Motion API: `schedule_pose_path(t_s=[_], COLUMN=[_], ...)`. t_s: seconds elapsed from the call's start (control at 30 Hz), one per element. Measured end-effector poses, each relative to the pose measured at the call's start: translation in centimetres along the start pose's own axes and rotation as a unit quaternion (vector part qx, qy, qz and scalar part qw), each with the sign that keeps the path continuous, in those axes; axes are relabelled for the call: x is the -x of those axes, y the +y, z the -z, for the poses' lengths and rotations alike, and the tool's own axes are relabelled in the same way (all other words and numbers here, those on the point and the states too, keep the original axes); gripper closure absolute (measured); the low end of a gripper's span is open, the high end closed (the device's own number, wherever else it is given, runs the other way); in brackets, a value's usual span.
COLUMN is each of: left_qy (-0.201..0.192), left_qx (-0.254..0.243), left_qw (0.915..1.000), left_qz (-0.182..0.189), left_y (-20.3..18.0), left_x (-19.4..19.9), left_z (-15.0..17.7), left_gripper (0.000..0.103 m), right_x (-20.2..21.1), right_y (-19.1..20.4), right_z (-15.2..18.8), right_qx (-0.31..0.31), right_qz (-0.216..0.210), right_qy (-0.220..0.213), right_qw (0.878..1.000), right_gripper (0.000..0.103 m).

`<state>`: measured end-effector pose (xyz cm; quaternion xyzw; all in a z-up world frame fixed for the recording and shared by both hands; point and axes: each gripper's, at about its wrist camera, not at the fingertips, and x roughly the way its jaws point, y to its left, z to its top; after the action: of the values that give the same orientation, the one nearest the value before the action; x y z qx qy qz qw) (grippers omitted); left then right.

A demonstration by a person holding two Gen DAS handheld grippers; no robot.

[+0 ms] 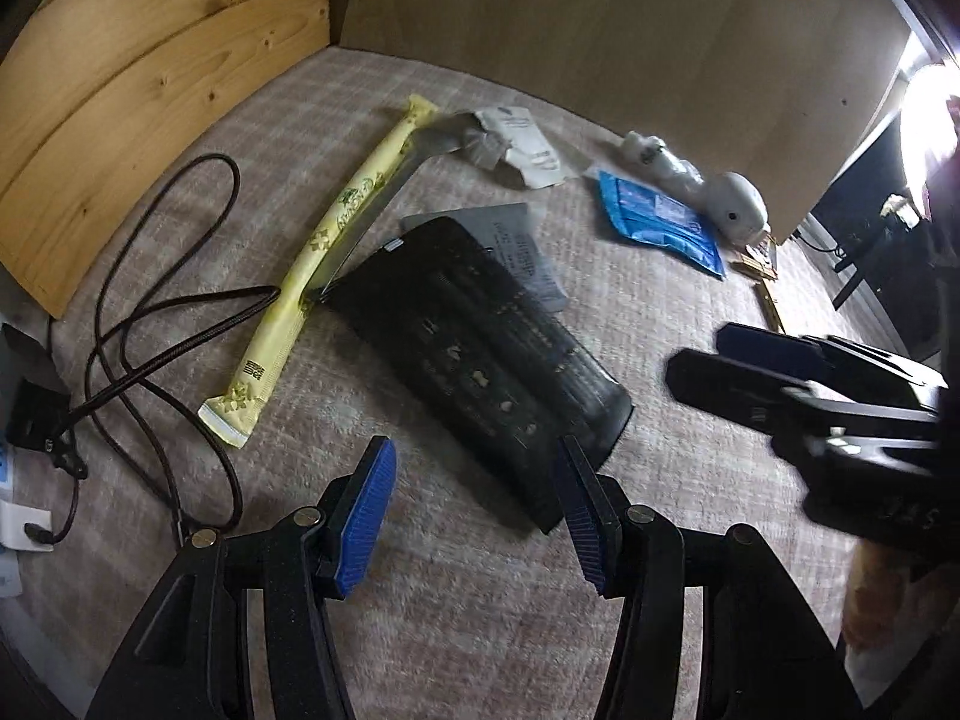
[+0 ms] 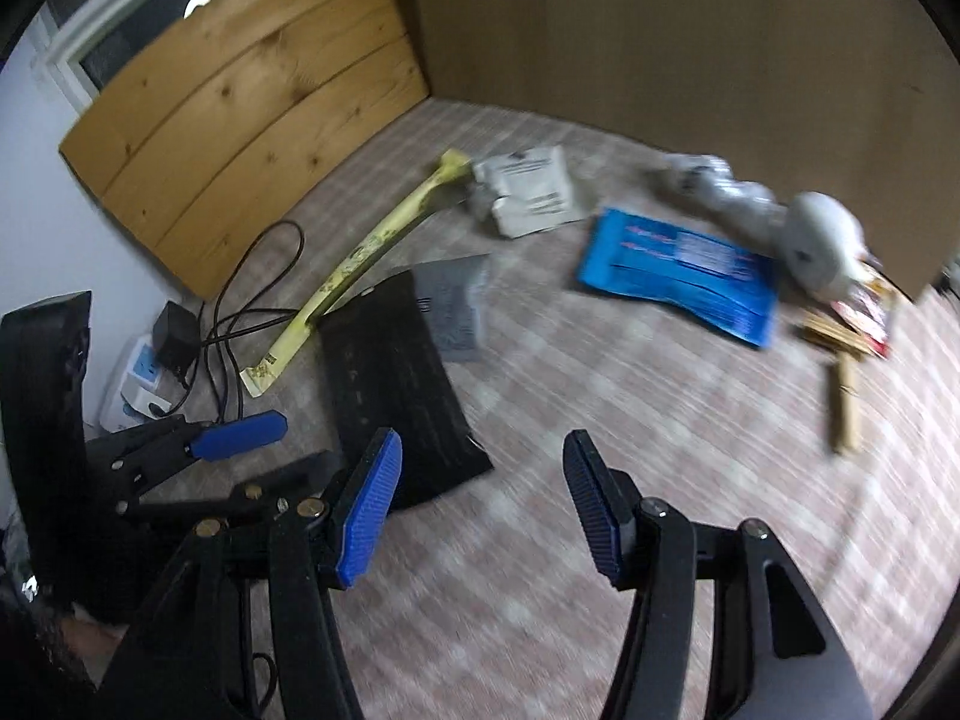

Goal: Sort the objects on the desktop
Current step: 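Grasp the black pouch with the right tool and lift it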

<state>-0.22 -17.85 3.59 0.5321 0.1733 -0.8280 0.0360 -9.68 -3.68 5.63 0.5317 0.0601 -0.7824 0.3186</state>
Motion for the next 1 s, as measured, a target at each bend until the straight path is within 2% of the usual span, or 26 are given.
schedule_pose_path(t_s=[0.23,0.5,0.63,0.7,0.83,1.0], left_qy=[0.007,0.016,0.014,0.014,0.016,0.014], left_qx=[0.010,0.013,0.007,0.005,0.005,-0.006], left_qw=[0.9997,0.9993,0.9992,0.9990,0.9971,0.9964], left_qz=[0.020,0.032,0.038,0.043,0.074,0.083], left_y=[0.6,0.7,0.5,0.5,0.3,-0.4], left_x=[-0.9,-2.0,-2.2,-2.3,-2.7,-2.6], left_z=[-0.6,-1.0,-1.3,-1.4,-1.9,-1.6], left_gripper=[0.044,0.043,0.038,0.037,0.037,0.037], right_x=[-3.7,-5.4,-6.5,-7.2,-7.2,-7.0], right_y=[1.8,1.8,1.8,1.7,1.9,2.0], right_z=[-1.9,-3.2,-3.3,-3.2,-3.0,-2.3], right_qx=[0.025,0.027,0.026,0.020,0.009,-0.016], right_qz=[-0.006,0.000,0.002,-0.007,-0.033,-0.047], right_qy=[0.030,0.046,0.058,0.071,0.063,0.064], right_qw=[0.999,0.999,0.998,0.997,0.997,0.997], right_gripper=[0.048,0.047,0.047,0.045,0.045,0.051])
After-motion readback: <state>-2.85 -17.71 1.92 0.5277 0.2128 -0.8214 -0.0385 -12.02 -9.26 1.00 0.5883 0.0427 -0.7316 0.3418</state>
